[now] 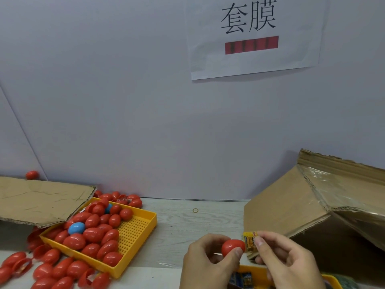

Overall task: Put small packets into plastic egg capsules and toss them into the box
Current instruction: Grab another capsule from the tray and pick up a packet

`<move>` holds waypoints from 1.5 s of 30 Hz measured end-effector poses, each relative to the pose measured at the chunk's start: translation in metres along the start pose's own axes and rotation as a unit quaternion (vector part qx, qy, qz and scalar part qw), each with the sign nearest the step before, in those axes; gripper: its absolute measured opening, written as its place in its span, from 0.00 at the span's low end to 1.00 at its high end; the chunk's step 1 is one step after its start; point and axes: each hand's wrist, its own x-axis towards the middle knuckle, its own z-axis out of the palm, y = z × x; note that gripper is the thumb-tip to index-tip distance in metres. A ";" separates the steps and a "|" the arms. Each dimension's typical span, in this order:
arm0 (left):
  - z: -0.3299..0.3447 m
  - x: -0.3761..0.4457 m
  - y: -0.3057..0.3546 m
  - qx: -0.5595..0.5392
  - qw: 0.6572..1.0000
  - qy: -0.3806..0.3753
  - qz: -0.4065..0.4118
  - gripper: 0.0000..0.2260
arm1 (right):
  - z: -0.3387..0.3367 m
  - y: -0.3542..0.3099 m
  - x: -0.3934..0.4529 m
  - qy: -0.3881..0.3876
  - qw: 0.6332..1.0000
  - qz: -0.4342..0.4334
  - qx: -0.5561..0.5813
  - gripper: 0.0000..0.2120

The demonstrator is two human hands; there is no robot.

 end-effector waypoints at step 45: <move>-0.003 -0.001 0.000 -0.071 0.994 -0.018 0.087 0.11 | -0.003 0.002 -0.001 -0.027 0.998 -0.029 0.042 0.09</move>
